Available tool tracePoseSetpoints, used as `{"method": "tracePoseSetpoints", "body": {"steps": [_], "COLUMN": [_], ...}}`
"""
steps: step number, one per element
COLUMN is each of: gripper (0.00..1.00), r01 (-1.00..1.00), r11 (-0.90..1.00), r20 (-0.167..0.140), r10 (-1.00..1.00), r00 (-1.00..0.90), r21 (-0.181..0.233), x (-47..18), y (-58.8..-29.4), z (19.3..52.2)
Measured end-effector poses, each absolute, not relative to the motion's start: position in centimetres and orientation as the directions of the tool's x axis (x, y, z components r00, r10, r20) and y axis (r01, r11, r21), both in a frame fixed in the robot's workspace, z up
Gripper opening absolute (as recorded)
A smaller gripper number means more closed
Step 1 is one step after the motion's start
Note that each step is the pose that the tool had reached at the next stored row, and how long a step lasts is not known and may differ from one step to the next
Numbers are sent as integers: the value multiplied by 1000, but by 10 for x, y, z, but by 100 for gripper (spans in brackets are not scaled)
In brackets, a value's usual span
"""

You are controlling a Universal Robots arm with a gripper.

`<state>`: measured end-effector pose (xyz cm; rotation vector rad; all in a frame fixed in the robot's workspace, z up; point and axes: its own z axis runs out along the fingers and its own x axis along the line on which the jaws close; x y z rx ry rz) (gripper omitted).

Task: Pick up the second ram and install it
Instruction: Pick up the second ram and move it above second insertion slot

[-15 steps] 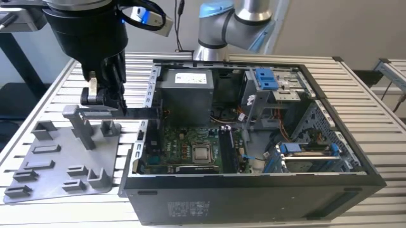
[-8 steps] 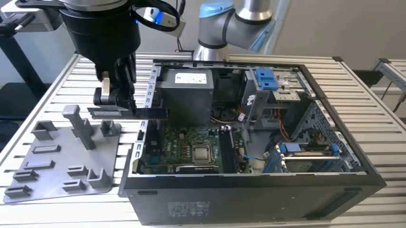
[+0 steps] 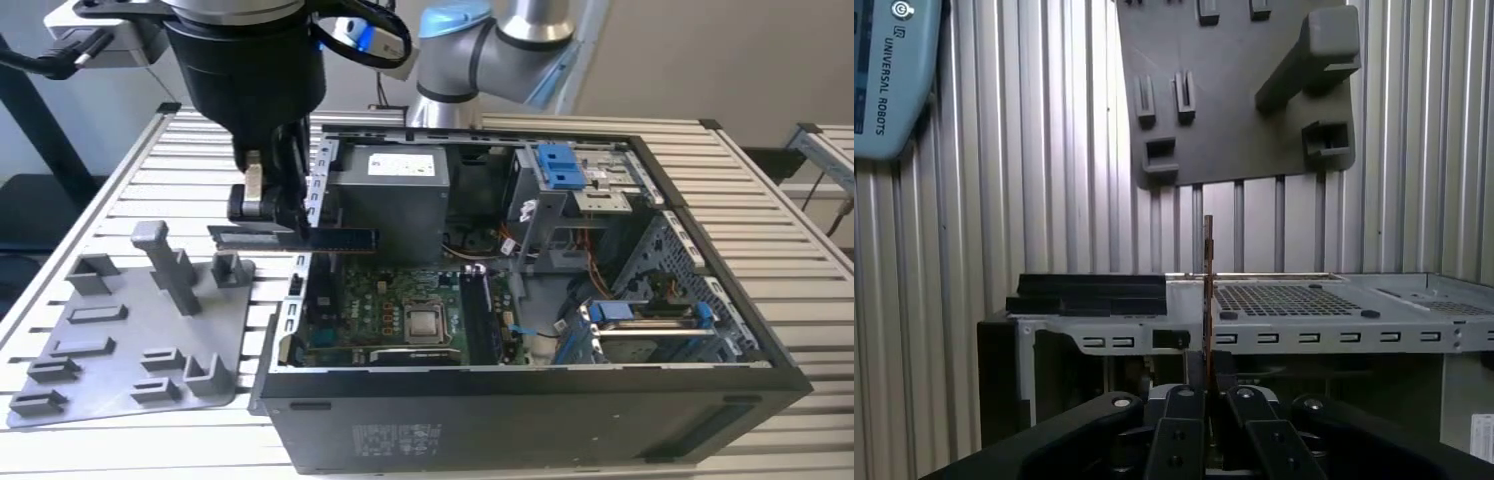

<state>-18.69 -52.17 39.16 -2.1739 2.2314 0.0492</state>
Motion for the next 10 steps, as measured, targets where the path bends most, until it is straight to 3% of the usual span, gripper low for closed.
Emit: {"method": "tracePoseSetpoints", "body": {"steps": [10], "gripper": [14], "r01": [-999], "r11": [39], "r20": [-41], "r10": [-998], "r00": [-39], "r21": [5], "x": [-164], "y": [-522], "z": [392]}}
